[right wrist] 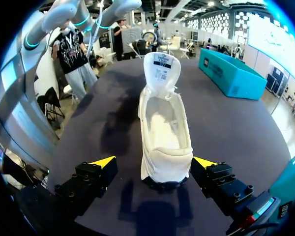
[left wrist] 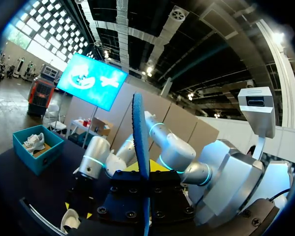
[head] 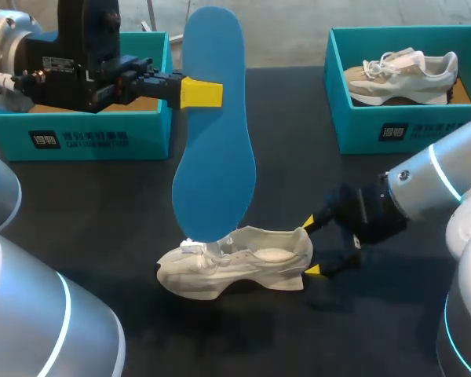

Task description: Take the shoe out of the shoebox, open the shoe tongue, remove and reinsert the insole, then place the shoe into the shoebox

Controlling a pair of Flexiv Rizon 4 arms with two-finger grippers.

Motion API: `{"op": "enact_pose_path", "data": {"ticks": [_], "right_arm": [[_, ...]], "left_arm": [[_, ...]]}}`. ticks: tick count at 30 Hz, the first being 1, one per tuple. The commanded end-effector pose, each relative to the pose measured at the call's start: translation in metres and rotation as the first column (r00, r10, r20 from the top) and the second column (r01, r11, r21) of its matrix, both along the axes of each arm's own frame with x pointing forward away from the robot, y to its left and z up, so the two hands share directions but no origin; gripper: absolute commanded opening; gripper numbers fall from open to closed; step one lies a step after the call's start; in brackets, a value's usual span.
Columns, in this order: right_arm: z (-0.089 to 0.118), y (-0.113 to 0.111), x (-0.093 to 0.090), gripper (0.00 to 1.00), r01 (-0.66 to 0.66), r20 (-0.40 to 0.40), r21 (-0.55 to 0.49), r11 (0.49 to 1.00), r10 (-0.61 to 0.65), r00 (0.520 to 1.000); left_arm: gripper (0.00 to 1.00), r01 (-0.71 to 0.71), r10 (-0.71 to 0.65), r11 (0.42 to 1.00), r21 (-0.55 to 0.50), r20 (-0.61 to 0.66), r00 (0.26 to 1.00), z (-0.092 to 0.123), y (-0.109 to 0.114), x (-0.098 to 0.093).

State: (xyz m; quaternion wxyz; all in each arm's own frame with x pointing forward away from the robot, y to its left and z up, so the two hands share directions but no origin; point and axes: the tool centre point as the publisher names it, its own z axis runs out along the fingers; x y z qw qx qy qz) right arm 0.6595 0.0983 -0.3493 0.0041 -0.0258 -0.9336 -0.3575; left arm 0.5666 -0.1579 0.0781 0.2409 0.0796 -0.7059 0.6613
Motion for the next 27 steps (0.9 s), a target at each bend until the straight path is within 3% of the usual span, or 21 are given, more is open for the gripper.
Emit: {"op": "enact_pose_path", "data": {"ticks": [1, 11, 17, 27], "right_arm": [[0.003, 0.019, 0.005, 1.00, 0.004, -0.027, -0.237, 0.971, -0.010, 1.000], [0.012, 0.050, -0.001, 1.00, 0.045, -0.066, -0.507, 0.861, -0.091, 0.994], [0.017, 0.051, -0.008, 1.00, 0.050, -0.052, -0.616, 0.786, -0.103, 0.993], [0.015, 0.042, -0.005, 1.00, 0.026, -0.046, -0.686, 0.727, -0.079, 0.996]], "left_arm": [[0.00, 0.002, -0.002, 1.000, 0.003, 0.000, 1.000, 0.001, -0.001, 0.001], [0.00, 0.002, -0.002, 1.000, 0.003, 0.000, 1.000, 0.001, -0.001, 0.001], [0.00, 0.002, -0.002, 1.000, 0.003, 0.000, 1.000, 0.001, -0.001, 0.001], [0.00, 0.002, -0.002, 1.000, 0.003, 0.000, 1.000, 0.001, -0.001, 0.001]]}}
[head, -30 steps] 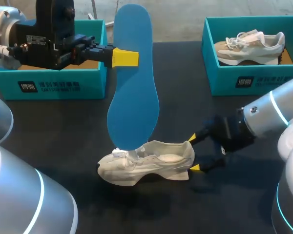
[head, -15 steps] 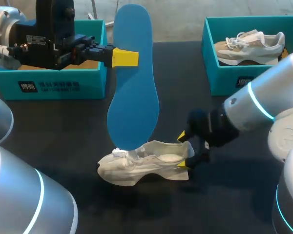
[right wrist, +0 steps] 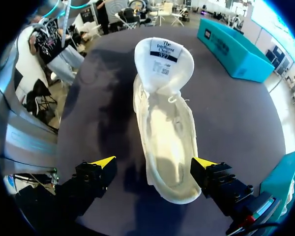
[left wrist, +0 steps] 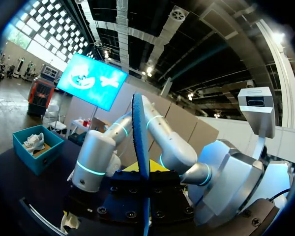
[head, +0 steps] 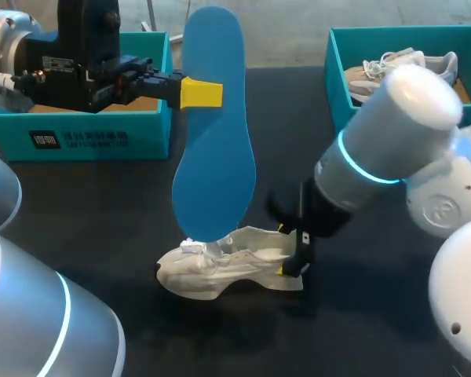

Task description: Take the shoe out of the shoebox, open the shoe tongue, remove and reinsert the insole, then place the shoe into the shoebox

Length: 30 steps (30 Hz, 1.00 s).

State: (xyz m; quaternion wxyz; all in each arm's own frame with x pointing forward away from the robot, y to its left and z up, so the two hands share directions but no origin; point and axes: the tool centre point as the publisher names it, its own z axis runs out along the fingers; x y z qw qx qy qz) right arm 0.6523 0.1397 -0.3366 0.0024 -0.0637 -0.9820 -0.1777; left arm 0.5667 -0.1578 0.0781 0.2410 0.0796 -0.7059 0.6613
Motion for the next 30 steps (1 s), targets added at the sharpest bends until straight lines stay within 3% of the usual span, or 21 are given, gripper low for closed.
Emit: {"op": "enact_pose_path", "data": {"ticks": [1, 12, 30], "right_arm": [[0.003, -0.001, 0.003, 1.00, -0.018, -0.056, -0.376, 0.926, -0.003, 0.998], [0.007, -0.005, 0.004, 1.00, -0.026, -0.052, -0.396, 0.918, 0.006, 0.999], [0.004, 0.007, 0.004, 1.00, -0.043, -0.038, -0.408, 0.912, 0.030, 0.999]], "left_arm": [[0.00, 0.002, -0.002, 1.000, 0.003, 0.000, 1.000, 0.001, -0.001, 0.001], [0.00, 0.002, -0.002, 1.000, 0.003, 0.000, 1.000, 0.001, -0.001, 0.001], [0.00, 0.002, -0.002, 1.000, 0.003, 0.000, 1.000, 0.001, -0.001, 0.001]]}}
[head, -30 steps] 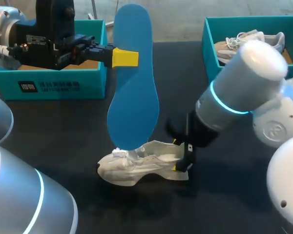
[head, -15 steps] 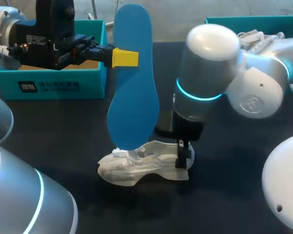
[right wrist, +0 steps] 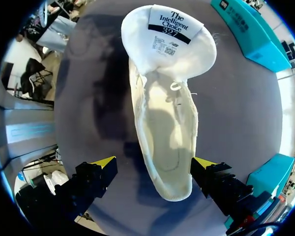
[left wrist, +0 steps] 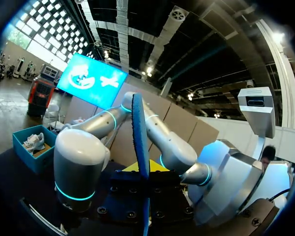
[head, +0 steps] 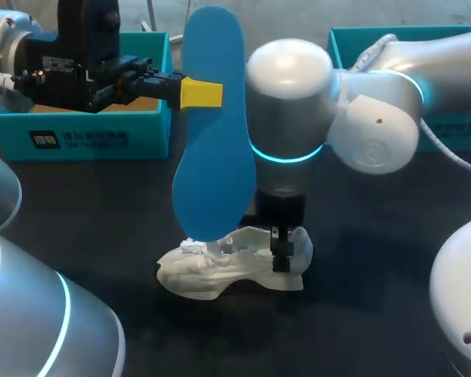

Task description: Take the shoe out of the shoebox, open the shoe tongue, remove and reinsert the insole, then place the shoe into the shoebox

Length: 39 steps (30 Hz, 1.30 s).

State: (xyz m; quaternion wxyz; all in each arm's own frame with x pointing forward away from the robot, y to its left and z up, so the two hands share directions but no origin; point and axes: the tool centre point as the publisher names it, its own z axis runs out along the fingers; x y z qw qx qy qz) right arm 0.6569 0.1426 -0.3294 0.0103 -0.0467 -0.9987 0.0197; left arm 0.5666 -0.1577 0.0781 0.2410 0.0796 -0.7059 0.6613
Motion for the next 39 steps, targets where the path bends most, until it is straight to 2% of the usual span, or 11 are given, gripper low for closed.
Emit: {"op": "enact_pose_path", "data": {"ticks": [1, 12, 21, 25, 31, 39], "right_arm": [[-0.003, 0.004, -0.001, 1.00, 0.000, 0.010, -0.025, 1.000, 0.001, 1.000], [0.003, 0.005, 0.003, 1.00, -0.028, 0.046, -0.020, 0.999, 0.029, 0.999], [0.013, 0.013, 0.029, 1.00, -0.067, 0.055, -0.038, 0.997, 0.069, 0.996], [0.010, 0.023, 0.044, 1.00, -0.085, 0.048, -0.053, 0.995, 0.088, 0.995], [0.000, 0.031, 0.056, 1.00, -0.127, 0.054, -0.045, 0.991, 0.129, 0.990], [-0.018, 0.035, 0.059, 1.00, -0.130, 0.037, -0.023, 0.991, 0.131, 0.991]], "left_arm": [[0.00, 0.002, -0.002, 1.000, 0.004, 0.000, 1.000, 0.001, -0.001, 0.001], [0.00, 0.002, -0.002, 1.000, 0.004, 0.000, 1.000, 0.001, -0.001, 0.001], [0.00, 0.002, -0.002, 1.000, 0.004, 0.000, 1.000, 0.001, -0.001, 0.001], [0.00, 0.002, -0.002, 1.000, 0.004, 0.000, 1.000, 0.001, -0.001, 0.001], [0.00, 0.002, -0.002, 1.000, 0.004, 0.000, 1.000, 0.001, -0.001, 0.001], [0.00, 0.002, -0.002, 1.000, 0.004, 0.000, 1.000, 0.001, -0.001, 0.001]]}}
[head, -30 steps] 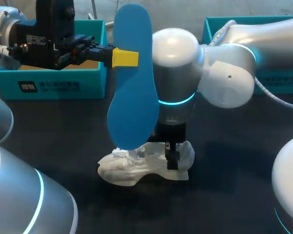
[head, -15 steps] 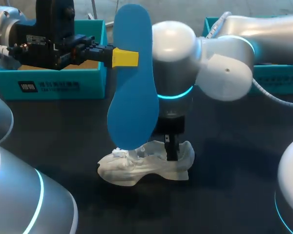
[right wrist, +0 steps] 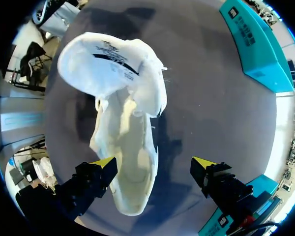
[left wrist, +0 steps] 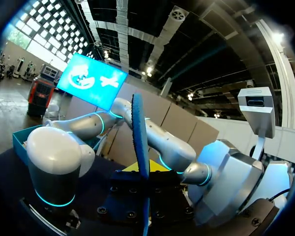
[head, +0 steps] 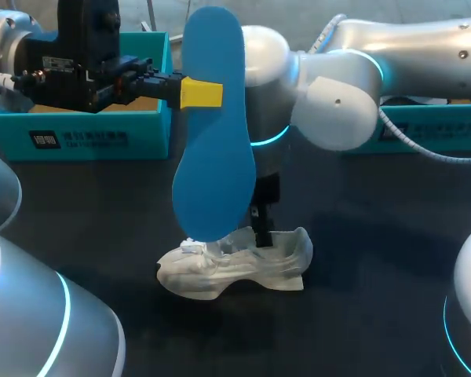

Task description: Take the shoe out of the shoebox, open the shoe tongue, remove and reinsert the insole, then place the shoe into the shoebox

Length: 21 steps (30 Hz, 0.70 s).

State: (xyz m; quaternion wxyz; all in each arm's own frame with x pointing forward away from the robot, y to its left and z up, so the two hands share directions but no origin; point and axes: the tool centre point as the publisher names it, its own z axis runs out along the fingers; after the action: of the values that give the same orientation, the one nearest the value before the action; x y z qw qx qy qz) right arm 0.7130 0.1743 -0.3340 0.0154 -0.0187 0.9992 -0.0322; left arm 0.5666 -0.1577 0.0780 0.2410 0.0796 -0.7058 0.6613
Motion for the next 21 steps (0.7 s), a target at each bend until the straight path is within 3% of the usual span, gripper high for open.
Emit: {"op": "enact_pose_path", "data": {"ticks": [1, 10, 16, 18, 19, 21], "right_arm": [[-0.016, 0.004, 0.003, 1.00, -0.001, -0.012, 0.012, 1.000, 0.001, 1.000], [-0.027, 0.005, 0.007, 1.00, 0.003, -0.014, 0.030, 1.000, -0.003, 1.000], [-0.036, 0.006, 0.010, 0.88, 0.008, -0.035, 0.039, 0.999, -0.006, 0.999], [-0.037, 0.006, 0.010, 0.72, 0.009, -0.040, 0.041, 0.999, -0.007, 0.999], [-0.038, 0.006, 0.010, 0.71, 0.009, -0.041, 0.042, 0.999, -0.007, 0.999], [-0.039, 0.006, 0.011, 0.57, 0.011, -0.044, 0.044, 0.999, -0.009, 0.999]], "left_arm": [[0.00, 0.002, -0.002, 1.000, 0.004, 0.000, 1.000, 0.001, -0.001, 0.001], [0.00, 0.002, -0.002, 1.000, 0.004, 0.000, 1.000, 0.001, -0.001, 0.001], [0.00, 0.002, -0.002, 1.000, 0.004, 0.000, 1.000, 0.001, -0.001, 0.001], [0.00, 0.002, -0.002, 1.000, 0.004, 0.000, 1.000, 0.001, -0.001, 0.001], [0.00, 0.002, -0.002, 1.000, 0.004, 0.000, 1.000, 0.001, -0.001, 0.001], [0.00, 0.002, -0.002, 1.000, 0.004, 0.000, 1.000, 0.001, -0.001, 0.001]]}}
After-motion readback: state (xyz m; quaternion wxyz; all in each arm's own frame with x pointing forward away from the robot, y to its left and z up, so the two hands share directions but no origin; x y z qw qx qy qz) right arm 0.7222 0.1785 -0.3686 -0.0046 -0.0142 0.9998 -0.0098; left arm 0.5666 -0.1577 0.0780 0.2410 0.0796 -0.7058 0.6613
